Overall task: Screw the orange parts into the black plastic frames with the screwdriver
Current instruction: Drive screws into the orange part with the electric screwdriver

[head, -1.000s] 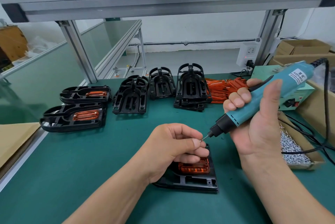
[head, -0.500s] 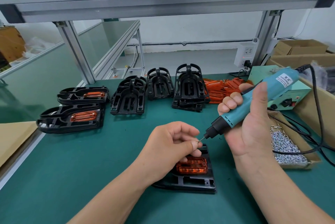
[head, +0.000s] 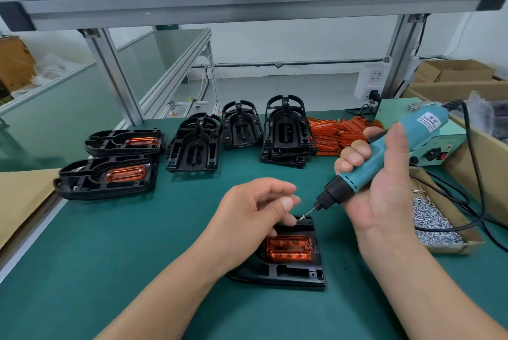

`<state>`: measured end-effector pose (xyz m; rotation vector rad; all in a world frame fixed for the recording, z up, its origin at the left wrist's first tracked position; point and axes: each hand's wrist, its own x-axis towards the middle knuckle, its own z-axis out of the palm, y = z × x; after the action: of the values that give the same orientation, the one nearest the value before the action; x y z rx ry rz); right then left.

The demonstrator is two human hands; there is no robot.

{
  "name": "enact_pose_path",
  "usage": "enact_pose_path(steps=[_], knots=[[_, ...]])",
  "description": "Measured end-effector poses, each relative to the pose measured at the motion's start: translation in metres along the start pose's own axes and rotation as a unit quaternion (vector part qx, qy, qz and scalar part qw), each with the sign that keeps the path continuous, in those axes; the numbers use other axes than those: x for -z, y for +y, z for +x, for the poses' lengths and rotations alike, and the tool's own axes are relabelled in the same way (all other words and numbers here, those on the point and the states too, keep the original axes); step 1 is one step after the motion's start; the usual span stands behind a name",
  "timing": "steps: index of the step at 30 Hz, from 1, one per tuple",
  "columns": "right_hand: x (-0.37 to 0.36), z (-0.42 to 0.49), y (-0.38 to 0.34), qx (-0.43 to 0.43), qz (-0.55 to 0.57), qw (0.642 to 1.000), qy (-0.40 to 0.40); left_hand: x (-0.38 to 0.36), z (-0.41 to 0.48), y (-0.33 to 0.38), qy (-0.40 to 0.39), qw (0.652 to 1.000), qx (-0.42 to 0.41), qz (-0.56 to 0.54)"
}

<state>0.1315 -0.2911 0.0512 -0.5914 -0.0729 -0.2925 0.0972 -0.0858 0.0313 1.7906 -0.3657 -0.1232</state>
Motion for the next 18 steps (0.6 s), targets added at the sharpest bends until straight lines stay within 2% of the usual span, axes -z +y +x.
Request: enact_pose_path(steps=[3, 5, 7, 10, 18], knots=[[0.001, 0.0, -0.003, -0.012, -0.02, 1.0, -0.009, 0.012, 0.0, -0.005, 0.038, 0.978, -0.045, 0.198], [0.002, 0.001, -0.005, -0.019, -0.034, 0.999, -0.024, 0.014, 0.0, -0.005, 0.015, 0.941, -0.081, 0.329], [0.002, 0.001, -0.006, -0.027, -0.05, 0.997, -0.043, 0.012, 0.001, -0.005, -0.03, 0.915, -0.093, 0.392], [0.001, 0.001, -0.005, -0.043, -0.081, 0.993, -0.074, 0.008, 0.001, -0.007, -0.06, 0.899, -0.061, 0.43], [-0.001, -0.004, 0.001, -0.061, -0.146, 0.98, -0.124, 0.006, 0.005, -0.01, -0.054, 0.898, -0.015, 0.437]])
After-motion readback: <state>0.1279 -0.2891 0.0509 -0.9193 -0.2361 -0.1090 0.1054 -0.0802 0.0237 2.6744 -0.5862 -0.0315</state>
